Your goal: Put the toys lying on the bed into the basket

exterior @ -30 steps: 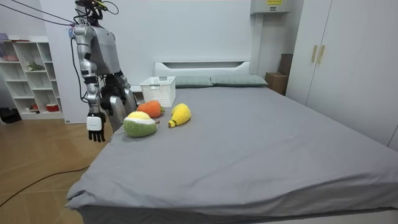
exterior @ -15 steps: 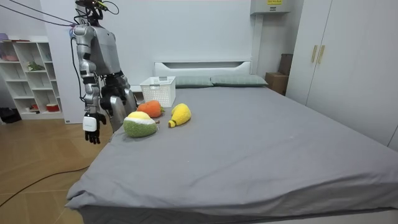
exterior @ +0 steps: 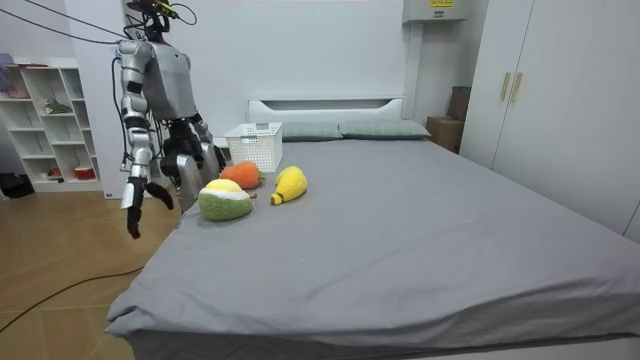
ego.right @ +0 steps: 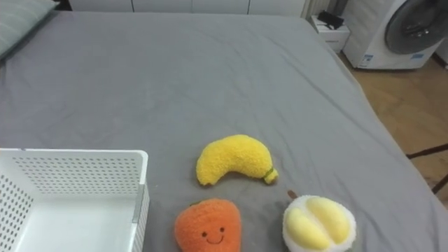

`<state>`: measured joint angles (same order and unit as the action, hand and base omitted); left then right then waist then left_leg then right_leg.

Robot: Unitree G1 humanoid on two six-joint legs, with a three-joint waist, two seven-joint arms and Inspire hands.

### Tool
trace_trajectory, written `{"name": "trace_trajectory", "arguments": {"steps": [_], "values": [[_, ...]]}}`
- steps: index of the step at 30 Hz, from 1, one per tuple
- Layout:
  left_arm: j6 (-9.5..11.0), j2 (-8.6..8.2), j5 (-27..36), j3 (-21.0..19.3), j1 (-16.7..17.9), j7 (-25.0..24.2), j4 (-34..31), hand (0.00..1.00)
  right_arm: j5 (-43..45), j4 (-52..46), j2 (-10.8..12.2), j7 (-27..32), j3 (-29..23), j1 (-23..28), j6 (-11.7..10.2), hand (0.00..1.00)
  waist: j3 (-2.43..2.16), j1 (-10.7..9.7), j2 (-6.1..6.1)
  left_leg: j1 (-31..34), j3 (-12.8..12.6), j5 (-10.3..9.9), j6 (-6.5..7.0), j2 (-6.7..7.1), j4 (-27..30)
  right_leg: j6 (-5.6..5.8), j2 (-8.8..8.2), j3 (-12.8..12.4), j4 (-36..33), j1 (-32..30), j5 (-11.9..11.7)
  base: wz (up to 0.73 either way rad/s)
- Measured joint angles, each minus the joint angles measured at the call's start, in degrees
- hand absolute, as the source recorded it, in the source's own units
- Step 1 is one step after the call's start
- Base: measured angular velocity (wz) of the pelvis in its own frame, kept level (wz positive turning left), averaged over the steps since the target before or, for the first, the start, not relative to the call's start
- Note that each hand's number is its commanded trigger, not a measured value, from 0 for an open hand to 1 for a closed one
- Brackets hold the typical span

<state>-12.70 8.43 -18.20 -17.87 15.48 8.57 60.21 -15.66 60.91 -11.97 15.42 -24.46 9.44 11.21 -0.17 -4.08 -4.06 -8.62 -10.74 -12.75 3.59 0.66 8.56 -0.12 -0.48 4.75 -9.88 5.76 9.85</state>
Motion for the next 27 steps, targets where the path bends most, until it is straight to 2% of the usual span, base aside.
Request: {"name": "trace_trajectory", "arguments": {"steps": [2,5,6,9,11,16,23,27], "values": [[0.6,0.29,0.0,0.0,0.1,0.0,0.0,0.0,0.1,-4.0,0.0,1.4,0.0,-0.2,-0.9,0.0,0.04,0.0,-0.23,0.1,-0.1,0.0,-0.01,0.0,-0.1,0.01,0.01,0.0,0.0,-0.2,0.0,-0.02],[1.0,0.37,0.0,0.0,0.5,0.0,0.0,0.0,1.5,-13.4,0.0,3.2,0.1,-0.3,-1.1,0.0,-0.15,0.0,-0.81,0.5,-0.4,0.0,0.0,0.02,-0.3,0.05,-0.07,0.0,-0.1,-1.0,0.0,-0.06],[1.1,0.51,0.0,0.1,0.6,0.0,0.0,0.0,2.4,-17.4,0.0,3.6,0.2,-0.3,-1.3,0.0,-0.05,0.0,-0.62,0.5,-0.4,0.0,0.0,0.01,-0.3,0.04,-0.04,0.0,0.0,-1.0,-0.1,0.0],[1.6,0.59,0.1,0.5,0.9,0.0,-0.9,0.0,2.9,-25.5,0.0,4.4,0.8,-0.2,-2.9,0.0,-0.15,0.3,-0.69,0.5,-0.3,0.0,0.0,-0.07,-0.4,0.0,0.06,0.0,0.0,-0.9,-0.3,0.01],[1.8,0.51,0.3,0.9,0.9,0.0,-1.6,0.0,3.0,-31.0,0.1,5.4,0.9,-0.1,-3.2,0.0,-0.23,1.0,-0.47,0.8,-0.3,0.0,0.0,-0.08,-0.4,-0.01,0.04,0.1,0.0,-1.2,-0.3,0.0],[2.0,0.04,0.4,1.4,1.5,1.4,-1.8,0.0,12.3,-43.7,0.0,7.5,4.4,-0.1,-4.3,0.0,-0.04,1.6,-0.25,1.3,-0.2,0.0,0.01,-0.06,-0.3,-0.01,0.01,0.0,-0.9,-1.8,-0.3,0.0],[2.3,-0.42,0.4,3.5,1.6,2.5,-1.8,0.0,17.4,-50.7,0.6,6.8,8.2,0.0,-4.3,0.0,-0.1,2.4,0.17,1.6,-0.2,0.0,0.02,-0.06,-0.4,-0.01,-0.04,0.0,-0.9,-1.8,-0.3,0.0],[2.7,-0.97,0.4,3.5,1.5,2.5,-1.6,0.0,23.5,-53.0,0.8,4.9,9.7,0.0,-4.3,0.0,-0.11,2.6,0.61,2.0,-0.2,0.0,0.03,-0.05,0.0,-0.02,-0.03,0.1,-0.9,-1.9,-0.4,0.0]]}}
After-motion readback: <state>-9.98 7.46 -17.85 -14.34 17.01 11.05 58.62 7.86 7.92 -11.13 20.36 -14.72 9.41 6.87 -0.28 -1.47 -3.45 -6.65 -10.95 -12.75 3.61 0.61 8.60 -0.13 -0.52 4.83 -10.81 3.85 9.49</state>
